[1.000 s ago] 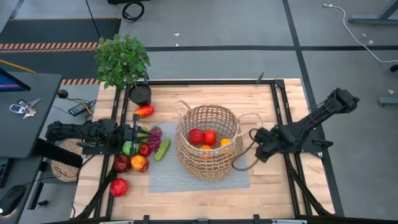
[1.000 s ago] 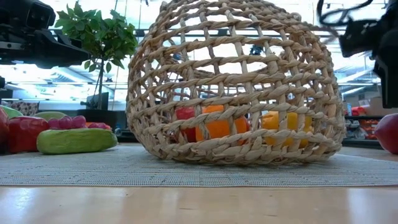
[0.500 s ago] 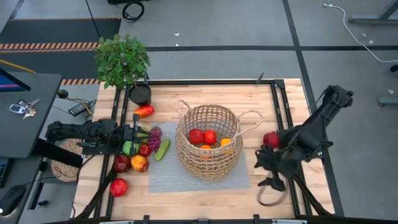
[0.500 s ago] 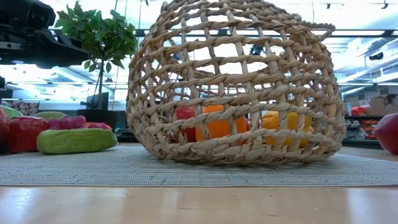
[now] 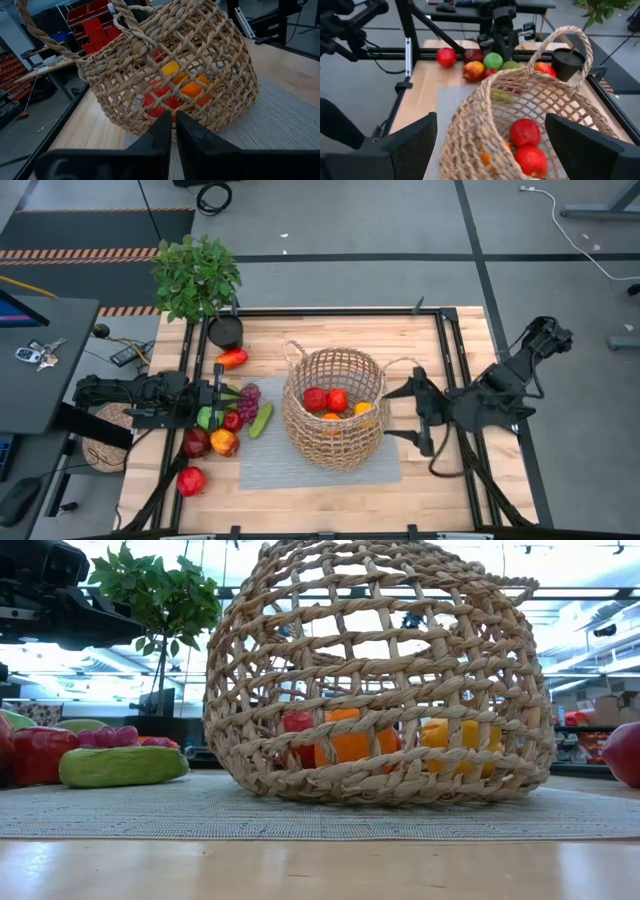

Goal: Build produce basket
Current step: Put the red pomegranate into the brown basket

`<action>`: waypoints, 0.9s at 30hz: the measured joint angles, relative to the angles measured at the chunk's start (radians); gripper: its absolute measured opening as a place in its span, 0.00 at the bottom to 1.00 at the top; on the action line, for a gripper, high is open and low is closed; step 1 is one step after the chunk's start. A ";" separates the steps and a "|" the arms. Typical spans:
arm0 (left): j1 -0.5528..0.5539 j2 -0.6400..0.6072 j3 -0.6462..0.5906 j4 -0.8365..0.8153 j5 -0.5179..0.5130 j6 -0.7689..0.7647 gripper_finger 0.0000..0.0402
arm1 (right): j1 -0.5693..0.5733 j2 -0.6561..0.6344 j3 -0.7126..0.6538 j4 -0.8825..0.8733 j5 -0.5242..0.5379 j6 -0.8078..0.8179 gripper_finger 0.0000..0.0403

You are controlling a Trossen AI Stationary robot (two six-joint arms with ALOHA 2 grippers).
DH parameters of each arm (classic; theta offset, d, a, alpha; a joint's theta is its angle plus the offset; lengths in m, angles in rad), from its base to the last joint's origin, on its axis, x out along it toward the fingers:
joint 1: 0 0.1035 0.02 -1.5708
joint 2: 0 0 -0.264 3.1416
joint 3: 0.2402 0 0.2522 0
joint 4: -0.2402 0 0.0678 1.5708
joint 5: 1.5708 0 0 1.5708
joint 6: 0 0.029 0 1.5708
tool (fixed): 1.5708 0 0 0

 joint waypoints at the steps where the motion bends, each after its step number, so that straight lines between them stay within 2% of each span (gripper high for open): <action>1: 0.000 0.000 0.000 0.000 0.000 0.000 0.09 | -0.019 0.000 0.000 -0.004 -0.016 -0.006 0.93; 16: 0.000 0.000 0.000 0.000 0.000 0.000 0.07 | -0.303 0.000 0.000 -0.025 -0.236 -0.099 0.93; 27: 0.000 0.000 0.000 0.000 0.000 0.000 0.08 | -0.375 0.065 0.000 0.069 -0.350 -0.125 0.93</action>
